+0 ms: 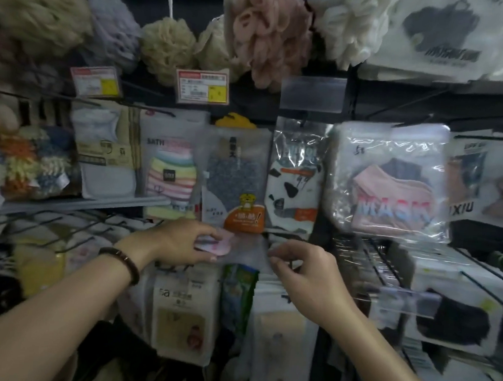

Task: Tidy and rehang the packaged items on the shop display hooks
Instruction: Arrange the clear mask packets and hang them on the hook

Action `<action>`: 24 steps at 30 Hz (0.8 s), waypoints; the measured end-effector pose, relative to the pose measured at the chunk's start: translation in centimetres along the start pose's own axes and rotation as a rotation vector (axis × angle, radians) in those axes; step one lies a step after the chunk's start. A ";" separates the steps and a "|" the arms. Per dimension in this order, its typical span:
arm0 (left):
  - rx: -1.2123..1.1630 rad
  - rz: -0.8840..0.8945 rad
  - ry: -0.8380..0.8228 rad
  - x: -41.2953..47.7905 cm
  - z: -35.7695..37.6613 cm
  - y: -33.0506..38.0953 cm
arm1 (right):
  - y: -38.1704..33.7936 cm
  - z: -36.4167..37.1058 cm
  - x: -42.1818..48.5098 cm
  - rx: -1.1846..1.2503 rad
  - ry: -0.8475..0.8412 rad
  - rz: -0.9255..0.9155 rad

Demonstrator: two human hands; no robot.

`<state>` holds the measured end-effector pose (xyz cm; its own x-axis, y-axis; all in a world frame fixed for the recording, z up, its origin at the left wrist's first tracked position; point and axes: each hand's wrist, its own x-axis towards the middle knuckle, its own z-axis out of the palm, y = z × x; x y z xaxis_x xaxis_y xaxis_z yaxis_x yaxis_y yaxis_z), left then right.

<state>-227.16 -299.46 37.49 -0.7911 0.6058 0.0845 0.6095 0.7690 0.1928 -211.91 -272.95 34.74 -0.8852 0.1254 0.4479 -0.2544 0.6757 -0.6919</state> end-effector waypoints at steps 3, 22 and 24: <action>0.027 0.028 -0.081 0.2 -0.5 -1.0 | -0.1 1.0 0.1 -0.002 0.021 0.013; 0.260 0.114 -0.028 -0.3 -0.5 0.3 | -0.1 3.0 0.4 0.009 0.044 0.042; 0.174 0.113 0.031 -0.6 -0.5 0.2 | -0.2 2.9 0.4 0.010 0.053 0.041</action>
<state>-226.55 -299.75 37.97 -0.7166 0.6859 0.1266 0.6923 0.7216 0.0090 -213.32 -275.13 33.45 -0.8731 0.1911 0.4485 -0.2228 0.6619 -0.7157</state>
